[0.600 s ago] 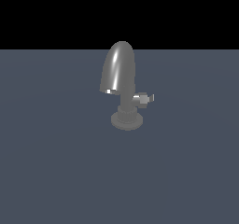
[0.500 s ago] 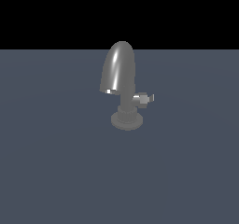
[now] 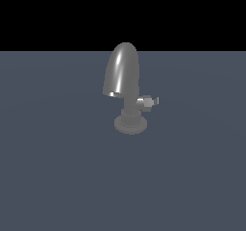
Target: Turn on the faucet by rotating a designated handle.
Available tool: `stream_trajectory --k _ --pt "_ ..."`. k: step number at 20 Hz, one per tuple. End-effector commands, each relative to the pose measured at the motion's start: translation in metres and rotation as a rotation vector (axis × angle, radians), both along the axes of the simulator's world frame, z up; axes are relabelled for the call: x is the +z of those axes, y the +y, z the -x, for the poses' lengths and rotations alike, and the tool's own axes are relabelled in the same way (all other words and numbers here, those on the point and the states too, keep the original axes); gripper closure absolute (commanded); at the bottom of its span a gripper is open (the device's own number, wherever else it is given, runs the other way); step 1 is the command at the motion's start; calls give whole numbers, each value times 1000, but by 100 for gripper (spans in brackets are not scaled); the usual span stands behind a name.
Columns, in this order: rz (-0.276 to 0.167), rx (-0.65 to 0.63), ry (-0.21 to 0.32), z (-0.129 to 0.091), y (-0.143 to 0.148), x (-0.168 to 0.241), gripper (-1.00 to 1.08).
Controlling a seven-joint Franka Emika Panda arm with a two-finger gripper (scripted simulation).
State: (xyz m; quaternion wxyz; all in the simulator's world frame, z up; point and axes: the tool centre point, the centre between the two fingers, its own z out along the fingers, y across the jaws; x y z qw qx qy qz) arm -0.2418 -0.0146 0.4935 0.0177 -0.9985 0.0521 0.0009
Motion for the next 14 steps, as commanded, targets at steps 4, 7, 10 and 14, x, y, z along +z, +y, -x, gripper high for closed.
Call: stream_trajectory --k 4,7,10,14 --pt "-30 -49 51 -16 2 -1 108" --pt "-54 -86 90 -28 3 -2 108" --pt "-81 -131 135 -43 3 -3 108" --pt "-120 -193 200 -63 3 -7 108"
